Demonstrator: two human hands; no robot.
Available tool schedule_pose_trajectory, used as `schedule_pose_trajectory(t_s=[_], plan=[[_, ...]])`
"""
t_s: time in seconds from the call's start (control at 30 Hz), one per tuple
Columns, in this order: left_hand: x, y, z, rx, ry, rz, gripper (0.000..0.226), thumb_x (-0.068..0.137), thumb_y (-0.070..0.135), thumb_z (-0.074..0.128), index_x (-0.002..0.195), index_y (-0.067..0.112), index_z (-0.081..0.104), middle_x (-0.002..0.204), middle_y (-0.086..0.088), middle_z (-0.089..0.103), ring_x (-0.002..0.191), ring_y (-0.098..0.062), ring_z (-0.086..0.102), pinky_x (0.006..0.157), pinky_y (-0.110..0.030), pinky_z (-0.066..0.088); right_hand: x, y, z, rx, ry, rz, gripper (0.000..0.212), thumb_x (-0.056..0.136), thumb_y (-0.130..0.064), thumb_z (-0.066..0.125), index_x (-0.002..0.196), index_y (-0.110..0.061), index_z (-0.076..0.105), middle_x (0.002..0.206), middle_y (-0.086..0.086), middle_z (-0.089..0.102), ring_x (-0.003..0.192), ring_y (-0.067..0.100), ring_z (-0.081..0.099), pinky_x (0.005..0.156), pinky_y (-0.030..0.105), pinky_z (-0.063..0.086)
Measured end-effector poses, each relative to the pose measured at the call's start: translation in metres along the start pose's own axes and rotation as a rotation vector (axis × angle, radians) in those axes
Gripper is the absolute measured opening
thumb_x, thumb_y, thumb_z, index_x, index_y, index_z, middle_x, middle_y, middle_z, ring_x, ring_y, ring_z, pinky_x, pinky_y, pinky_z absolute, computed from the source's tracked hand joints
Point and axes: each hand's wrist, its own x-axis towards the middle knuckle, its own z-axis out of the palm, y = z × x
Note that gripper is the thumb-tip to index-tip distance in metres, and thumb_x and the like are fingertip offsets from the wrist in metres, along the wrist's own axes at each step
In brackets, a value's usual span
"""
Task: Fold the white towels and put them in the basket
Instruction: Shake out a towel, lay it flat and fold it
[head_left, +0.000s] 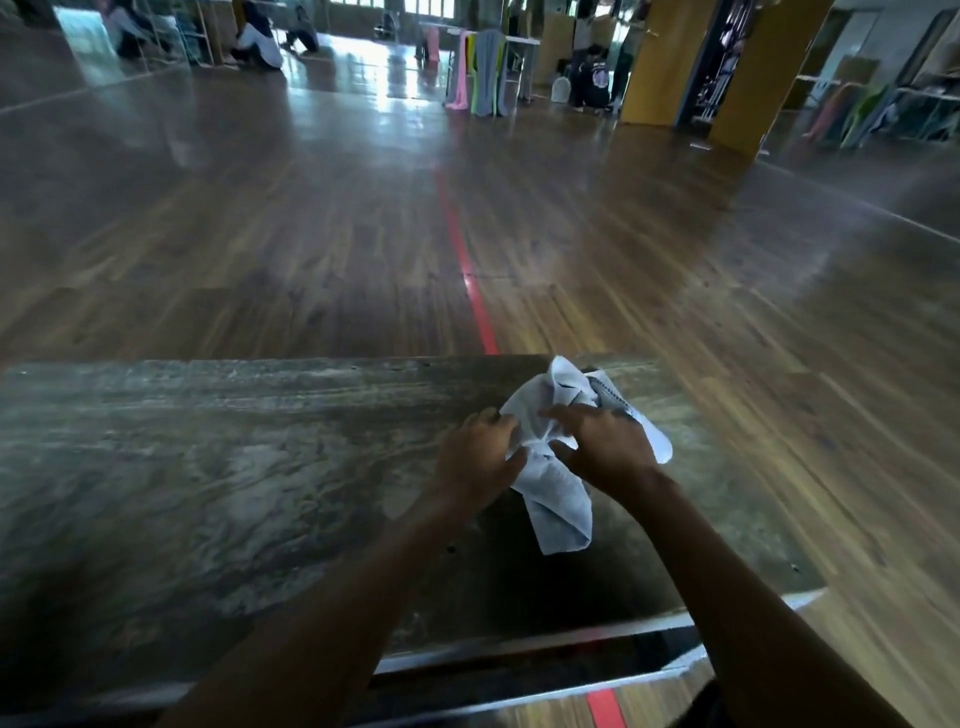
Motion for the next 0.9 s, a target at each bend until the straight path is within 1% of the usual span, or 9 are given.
schedule_pose_trajectory(t_s=[0.13, 0.37, 0.43, 0.53, 0.6, 0.67, 0.73, 0.83, 0.9], plan=[[0.008, -0.004, 0.009, 0.001, 0.075, 0.064, 0.025, 0.087, 0.035, 0.048, 0.095, 0.017, 0.064, 0.089, -0.002, 0.061, 0.08, -0.022, 0.057, 0.068, -0.034, 0.043, 0.009, 0.009, 0.007, -0.047, 0.007, -0.032, 0.039, 0.091, -0.034, 0.052, 0.129, -0.041, 0.05, 0.115, -0.006, 0.065, 0.097, 0.02, 0.063, 0.077, 0.033, 0.05], [0.0, -0.004, 0.0, -0.003, 0.188, 0.115, 0.033, 0.093, 0.037, 0.04, 0.089, 0.02, 0.067, 0.081, 0.003, 0.064, 0.076, -0.02, 0.059, 0.069, -0.037, 0.045, 0.017, 0.01, 0.008, -0.172, 0.025, -0.051, 0.029, 0.094, -0.036, 0.044, 0.119, -0.039, 0.059, 0.112, -0.004, 0.067, 0.095, 0.022, 0.064, 0.079, 0.033, 0.046], [-0.003, -0.004, -0.011, 0.006, 0.204, 0.149, 0.032, 0.093, 0.035, 0.04, 0.086, 0.02, 0.068, 0.078, 0.003, 0.064, 0.073, -0.019, 0.06, 0.067, -0.036, 0.045, 0.014, 0.006, 0.006, -0.178, 0.058, -0.075, 0.025, 0.093, -0.032, 0.048, 0.11, -0.033, 0.066, 0.102, -0.001, 0.07, 0.087, 0.024, 0.065, 0.073, 0.033, 0.044], [-0.005, -0.008, -0.029, 0.062, 0.267, 0.193, 0.026, 0.091, 0.029, 0.046, 0.08, 0.019, 0.067, 0.074, 0.004, 0.064, 0.069, -0.018, 0.06, 0.063, -0.031, 0.043, 0.008, -0.003, -0.006, -0.164, 0.191, -0.064, 0.004, 0.079, -0.022, 0.068, 0.081, -0.024, 0.071, 0.075, 0.002, 0.07, 0.062, 0.028, 0.064, 0.06, 0.032, 0.044], [-0.005, -0.01, -0.046, 0.076, 0.291, 0.22, 0.026, 0.09, 0.028, 0.045, 0.08, 0.018, 0.066, 0.073, 0.003, 0.064, 0.068, -0.02, 0.06, 0.062, -0.031, 0.042, 0.004, -0.009, -0.017, -0.173, 0.273, -0.067, 0.01, 0.07, -0.02, 0.077, 0.075, -0.025, 0.07, 0.067, 0.0, 0.067, 0.058, 0.027, 0.064, 0.059, 0.033, 0.047], [-0.003, -0.011, -0.071, 0.079, 0.309, 0.255, 0.025, 0.089, 0.027, 0.044, 0.081, 0.018, 0.066, 0.075, 0.002, 0.065, 0.069, -0.023, 0.062, 0.064, -0.033, 0.047, 0.001, -0.014, -0.033, -0.127, 0.347, -0.086, 0.003, 0.074, -0.026, 0.072, 0.075, -0.025, 0.07, 0.068, 0.0, 0.066, 0.062, 0.026, 0.064, 0.063, 0.036, 0.048], [0.0, -0.013, -0.103, 0.121, 0.345, 0.3, 0.024, 0.088, 0.027, 0.046, 0.081, 0.019, 0.067, 0.076, 0.002, 0.067, 0.069, -0.023, 0.063, 0.063, -0.033, 0.05, -0.001, -0.018, -0.051, -0.077, 0.381, -0.049, 0.017, 0.079, -0.037, 0.056, 0.077, -0.027, 0.069, 0.071, -0.003, 0.066, 0.068, 0.023, 0.064, 0.068, 0.036, 0.045], [-0.002, -0.013, -0.16, 0.196, 0.37, 0.331, 0.028, 0.087, 0.031, 0.044, 0.081, 0.021, 0.069, 0.075, 0.003, 0.067, 0.069, -0.022, 0.065, 0.06, -0.03, 0.053, -0.002, -0.025, -0.081, -0.048, 0.393, -0.016, 0.023, 0.08, -0.045, 0.047, 0.083, -0.032, 0.066, 0.079, -0.007, 0.063, 0.079, 0.019, 0.063, 0.076, 0.036, 0.033], [-0.006, -0.012, -0.197, 0.25, 0.375, 0.329, 0.032, 0.087, 0.034, 0.041, 0.082, 0.021, 0.069, 0.076, 0.002, 0.068, 0.073, -0.023, 0.066, 0.061, -0.031, 0.054, 0.002, -0.034, -0.104, -0.041, 0.394, -0.051, 0.028, 0.078, -0.05, 0.046, 0.086, -0.031, 0.065, 0.086, -0.007, 0.062, 0.082, 0.02, 0.063, 0.073, 0.034, 0.023]])
